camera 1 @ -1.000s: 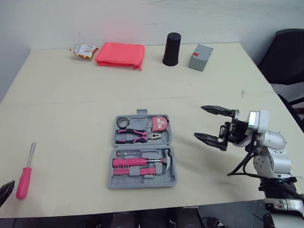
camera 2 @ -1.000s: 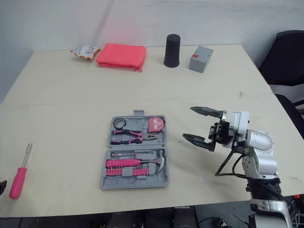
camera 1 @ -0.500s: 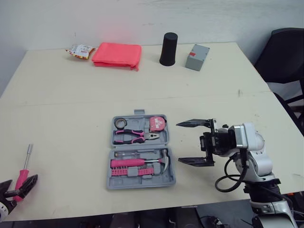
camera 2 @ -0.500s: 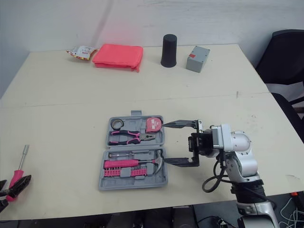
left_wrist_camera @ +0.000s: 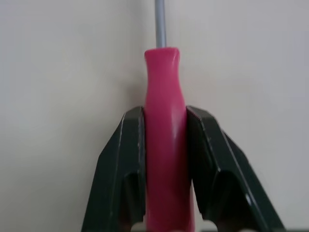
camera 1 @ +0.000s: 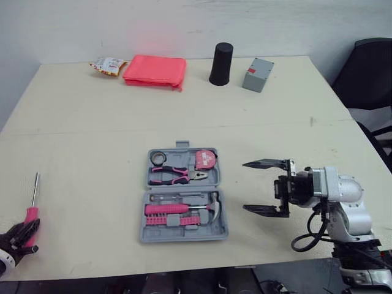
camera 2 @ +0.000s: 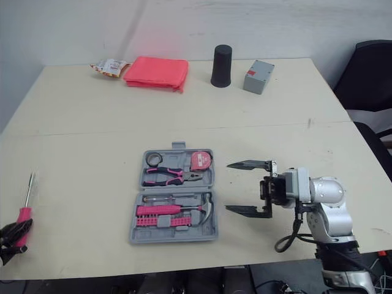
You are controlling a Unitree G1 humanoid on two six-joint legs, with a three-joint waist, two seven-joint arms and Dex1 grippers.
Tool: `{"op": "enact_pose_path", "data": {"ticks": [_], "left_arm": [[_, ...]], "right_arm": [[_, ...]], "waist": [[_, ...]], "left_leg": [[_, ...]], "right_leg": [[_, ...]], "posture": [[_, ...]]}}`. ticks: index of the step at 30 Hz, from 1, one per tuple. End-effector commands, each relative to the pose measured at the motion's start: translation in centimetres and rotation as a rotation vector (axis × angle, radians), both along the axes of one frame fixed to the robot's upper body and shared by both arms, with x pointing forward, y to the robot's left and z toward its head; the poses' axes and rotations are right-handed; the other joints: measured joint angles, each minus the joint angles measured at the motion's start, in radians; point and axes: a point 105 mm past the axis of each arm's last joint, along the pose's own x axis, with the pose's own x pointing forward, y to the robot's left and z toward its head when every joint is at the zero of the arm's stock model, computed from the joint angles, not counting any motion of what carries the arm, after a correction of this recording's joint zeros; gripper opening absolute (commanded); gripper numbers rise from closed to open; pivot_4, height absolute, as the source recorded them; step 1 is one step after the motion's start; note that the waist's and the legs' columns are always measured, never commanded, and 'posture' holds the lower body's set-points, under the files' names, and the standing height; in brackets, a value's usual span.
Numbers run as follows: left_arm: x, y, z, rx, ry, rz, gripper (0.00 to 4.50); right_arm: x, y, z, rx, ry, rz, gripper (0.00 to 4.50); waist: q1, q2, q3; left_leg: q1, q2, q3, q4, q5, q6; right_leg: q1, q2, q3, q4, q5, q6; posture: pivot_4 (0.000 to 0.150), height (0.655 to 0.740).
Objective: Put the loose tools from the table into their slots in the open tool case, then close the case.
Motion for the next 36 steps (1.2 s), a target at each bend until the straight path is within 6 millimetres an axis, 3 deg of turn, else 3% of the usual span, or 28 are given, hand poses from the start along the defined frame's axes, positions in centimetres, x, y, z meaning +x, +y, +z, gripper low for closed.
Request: {"op": "enact_pose_path", "data": {"ticks": [1, 3, 7, 12, 15, 19, 25, 28, 31, 36], "left_arm": [[1.9, -4.2, 4.1, 0.186, -0.157, -0.261, 0.55], [2.6, -6.2, 4.7, 0.251, -0.175, -0.383, 0.55], [4.2, -12.6, 6.2, 0.435, -0.183, -0.795, 0.55], [4.4, -17.0, 5.6, 0.503, -0.104, -1.125, 0.55], [4.8, -19.3, 5.0, 0.512, -0.067, -1.264, 0.55], [3.8, -21.8, 3.7, 0.534, 0.037, -1.434, 0.55], [2.7, -23.8, 2.5, 0.508, 0.173, -1.485, 0.55], [1.8, -22.9, 2.1, 0.502, 0.211, -1.476, 0.55], [1.3, -23.4, 1.6, 0.477, 0.229, -1.475, 0.55], [1.5, -23.7, 0.2, 0.483, 0.262, -1.471, 0.55]], "right_arm": [[0.4, -0.8, 0.0, -0.013, -0.061, -0.034, 4.50], [0.7, -1.0, -0.4, -0.019, -0.062, -0.043, 4.50], [1.3, -2.2, -0.7, -0.064, -0.050, -0.078, 4.50], [1.6, -3.1, -1.6, -0.144, 0.061, -0.109, 4.50], [2.9, -3.7, -2.4, -0.206, 0.150, -0.244, 4.50], [2.2, -3.1, -2.7, -0.221, 0.189, -0.184, 4.50], [-0.1, -2.4, -2.5, -0.229, 0.237, -0.095, 4.50], [-1.2, -1.9, -2.3, -0.228, 0.249, -0.057, 4.50], [-2.6, -1.1, -2.2, -0.201, 0.227, 0.023, 4.50], [-2.9, -1.1, -2.3, -0.210, 0.240, 0.011, 4.50]], "waist": [[0.000, 0.000, 0.000], [-0.001, 0.001, 0.000], [-0.002, 0.002, 0.001], [-0.002, 0.004, 0.002], [-0.002, 0.005, 0.003], [-0.004, 0.005, 0.003], [0.002, 0.006, 0.003], [0.001, 0.006, 0.003], [0.002, 0.006, 0.004], [0.009, 0.006, 0.004]], "left_leg": [[0.000, 0.000, 0.000, 0.000, 0.000, -0.001], [0.000, 0.000, 0.000, 0.000, 0.000, 0.000], [0.000, 0.000, 0.000, 0.000, 0.003, 0.003], [0.000, -0.001, 0.001, 0.000, 0.003, 0.004], [-0.001, -0.001, 0.001, 0.000, 0.003, 0.004], [-0.001, 0.000, 0.001, 0.000, 0.004, 0.003], [-0.001, 0.000, 0.001, 0.000, 0.006, 0.004], [-0.002, -0.001, 0.001, 0.001, 0.006, 0.004], [-0.001, -0.001, 0.001, 0.001, 0.006, 0.004], [-0.001, -0.001, 0.000, 0.001, 0.006, 0.004]], "right_leg": [[0.000, 0.000, 0.000, 0.000, 0.000, 0.000], [0.000, 0.000, 0.000, 0.000, 0.000, 0.000], [0.000, 0.002, -0.001, 0.000, 0.000, 0.000], [0.000, 0.002, -0.001, 0.000, 0.000, 0.000], [0.000, 0.002, -0.001, 0.000, 0.000, 0.000], [0.000, 0.003, -0.001, 0.001, 0.000, 0.000], [0.000, 0.004, -0.001, 0.002, 0.000, 0.000], [0.001, 0.004, -0.001, 0.002, 0.000, 0.001], [0.001, 0.003, -0.001, 0.001, 0.000, 0.001], [0.001, 0.003, 0.000, 0.001, 0.000, 0.001]], "posture": [[0.150, 0.7400], [0.150, 0.7400], [0.150, 0.7400], [0.150, 0.7400], [0.150, 0.7400], [0.150, 0.7400], [0.150, 0.7400], [0.150, 0.7400], [0.150, 0.7400], [0.150, 0.7400]]}}
